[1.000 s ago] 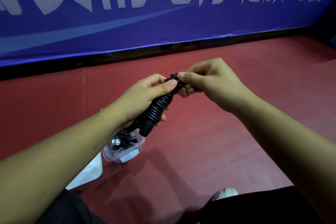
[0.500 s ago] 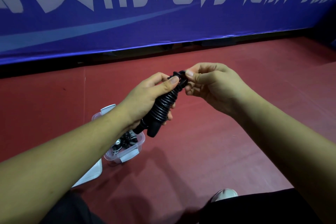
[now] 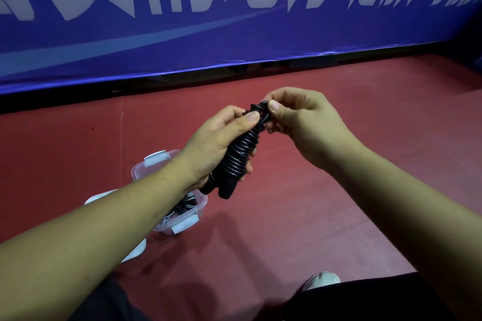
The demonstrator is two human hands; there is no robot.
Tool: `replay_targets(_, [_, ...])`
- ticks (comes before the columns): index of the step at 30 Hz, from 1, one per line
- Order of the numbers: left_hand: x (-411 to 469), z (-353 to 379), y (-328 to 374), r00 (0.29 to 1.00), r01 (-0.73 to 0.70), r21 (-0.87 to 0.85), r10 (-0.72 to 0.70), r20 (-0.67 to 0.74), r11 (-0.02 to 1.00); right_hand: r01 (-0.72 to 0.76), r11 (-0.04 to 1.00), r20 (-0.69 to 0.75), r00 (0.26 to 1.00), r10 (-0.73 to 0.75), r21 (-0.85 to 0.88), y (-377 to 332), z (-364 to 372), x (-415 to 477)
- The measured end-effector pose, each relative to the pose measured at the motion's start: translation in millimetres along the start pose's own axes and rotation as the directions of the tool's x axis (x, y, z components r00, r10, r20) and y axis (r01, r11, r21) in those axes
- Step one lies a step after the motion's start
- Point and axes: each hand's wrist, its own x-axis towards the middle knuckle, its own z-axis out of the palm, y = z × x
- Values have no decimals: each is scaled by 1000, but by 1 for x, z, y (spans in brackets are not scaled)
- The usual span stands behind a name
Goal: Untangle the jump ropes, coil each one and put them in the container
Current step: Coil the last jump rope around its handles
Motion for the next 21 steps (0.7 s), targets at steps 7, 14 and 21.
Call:
replay_targets(7, [1, 6, -1, 1000, -6, 13, 6, -7, 1000, 85, 992, -8, 996, -86, -91, 1, -2, 0])
replay_targets(14, [0, 7, 1, 998, 37, 11, -37, -48, 999, 79, 964, -17, 996, -86, -255, -5, -5, -3])
replay_targets(21, [3, 5, -1, 993, 111, 42, -108, -56, 993, -11, 972, -10, 1000, 9, -233, -3, -3, -3])
